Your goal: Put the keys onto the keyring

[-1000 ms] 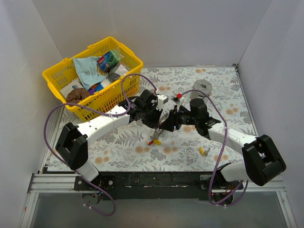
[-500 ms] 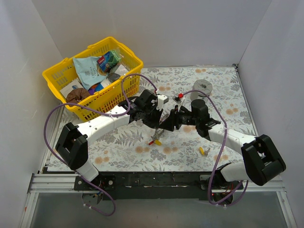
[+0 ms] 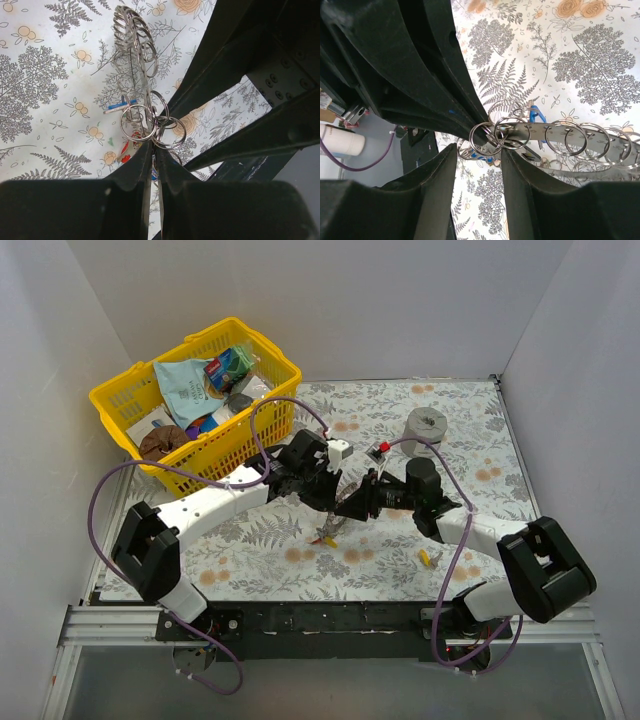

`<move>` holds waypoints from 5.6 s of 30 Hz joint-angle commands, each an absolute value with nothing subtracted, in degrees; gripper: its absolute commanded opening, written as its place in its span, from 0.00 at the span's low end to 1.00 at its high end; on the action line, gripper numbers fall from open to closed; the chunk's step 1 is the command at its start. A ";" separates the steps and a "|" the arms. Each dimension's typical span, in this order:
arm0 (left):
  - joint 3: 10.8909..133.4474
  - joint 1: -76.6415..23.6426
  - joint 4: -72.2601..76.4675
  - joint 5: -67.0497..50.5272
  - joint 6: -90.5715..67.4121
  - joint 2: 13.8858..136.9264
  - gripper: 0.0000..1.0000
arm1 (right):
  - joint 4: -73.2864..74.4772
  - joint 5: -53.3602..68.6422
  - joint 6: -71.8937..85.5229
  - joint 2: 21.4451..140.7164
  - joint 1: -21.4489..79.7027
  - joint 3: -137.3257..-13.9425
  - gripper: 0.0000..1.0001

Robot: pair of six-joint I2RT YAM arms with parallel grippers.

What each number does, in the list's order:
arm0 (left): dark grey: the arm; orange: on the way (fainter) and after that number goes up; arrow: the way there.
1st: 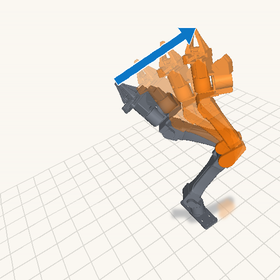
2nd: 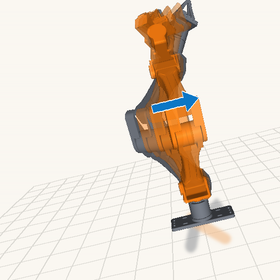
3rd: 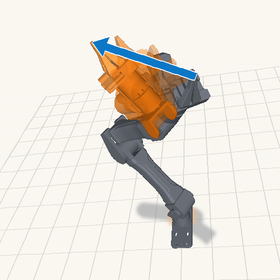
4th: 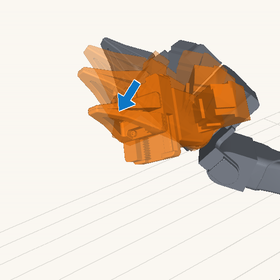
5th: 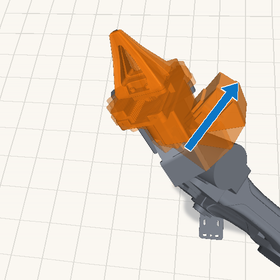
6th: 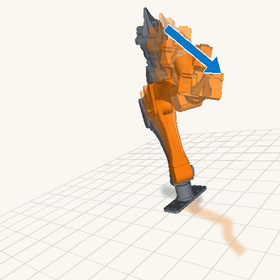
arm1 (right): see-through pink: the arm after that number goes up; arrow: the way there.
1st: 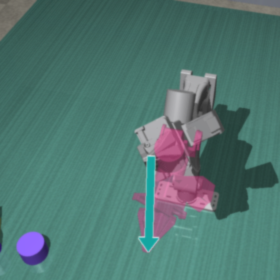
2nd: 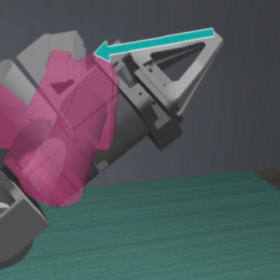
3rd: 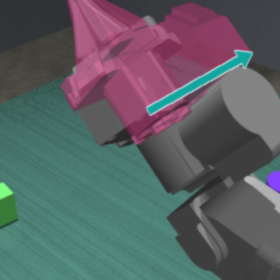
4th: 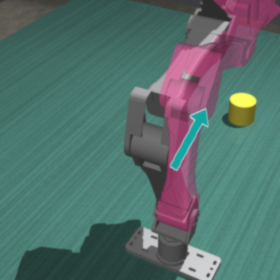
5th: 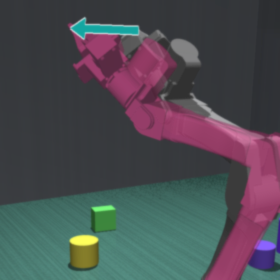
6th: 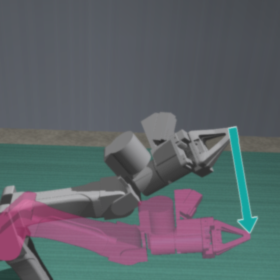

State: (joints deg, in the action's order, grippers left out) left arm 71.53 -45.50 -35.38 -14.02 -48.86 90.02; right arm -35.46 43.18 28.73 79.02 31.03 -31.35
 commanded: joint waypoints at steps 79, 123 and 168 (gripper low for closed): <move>64.07 -42.01 -21.97 -27.16 -52.47 79.37 0.00 | -90.53 45.71 63.02 85.34 25.84 -17.75 0.60; 63.02 -41.92 -21.00 -31.90 -52.12 79.28 0.00 | -92.20 42.89 66.62 88.07 25.84 -23.64 0.40; 63.81 -41.92 -18.46 -29.71 -53.09 78.84 0.08 | -85.70 52.56 62.32 89.04 29.36 -26.98 0.01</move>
